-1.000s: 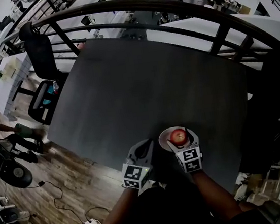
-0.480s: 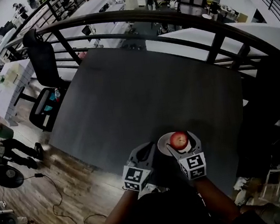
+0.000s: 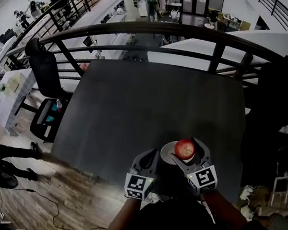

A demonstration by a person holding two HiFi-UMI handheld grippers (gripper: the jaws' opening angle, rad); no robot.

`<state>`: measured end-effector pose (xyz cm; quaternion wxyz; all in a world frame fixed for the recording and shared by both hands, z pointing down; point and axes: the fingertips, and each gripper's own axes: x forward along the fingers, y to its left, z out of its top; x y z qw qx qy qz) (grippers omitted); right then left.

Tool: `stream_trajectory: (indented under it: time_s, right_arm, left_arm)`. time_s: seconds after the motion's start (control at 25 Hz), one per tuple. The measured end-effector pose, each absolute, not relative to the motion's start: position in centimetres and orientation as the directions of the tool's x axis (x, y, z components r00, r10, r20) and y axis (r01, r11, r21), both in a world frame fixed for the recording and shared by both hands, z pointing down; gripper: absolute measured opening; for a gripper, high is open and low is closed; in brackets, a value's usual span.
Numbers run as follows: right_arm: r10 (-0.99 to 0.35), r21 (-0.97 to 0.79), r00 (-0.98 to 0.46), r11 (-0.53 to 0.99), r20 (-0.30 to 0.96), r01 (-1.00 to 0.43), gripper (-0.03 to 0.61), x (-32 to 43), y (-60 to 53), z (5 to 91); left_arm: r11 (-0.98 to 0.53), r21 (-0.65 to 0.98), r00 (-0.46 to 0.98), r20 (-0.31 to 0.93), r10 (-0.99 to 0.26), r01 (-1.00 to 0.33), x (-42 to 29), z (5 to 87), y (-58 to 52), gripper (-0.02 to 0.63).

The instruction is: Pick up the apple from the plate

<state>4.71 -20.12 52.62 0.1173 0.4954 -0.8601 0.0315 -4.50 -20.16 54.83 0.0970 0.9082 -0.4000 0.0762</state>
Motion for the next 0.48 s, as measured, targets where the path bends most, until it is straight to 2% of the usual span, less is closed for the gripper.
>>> stream_trajectory:
  time_s: [0.48]
  right_arm:
    - [-0.876, 0.087, -0.474, 0.481, 0.089, -0.873, 0.400, 5.0, -19.1, 46.5]
  left_arm:
    - [-0.673, 0.100, 0.679, 0.163, -0.716, -0.733, -4.4, 52.4, -20.0, 0.026]
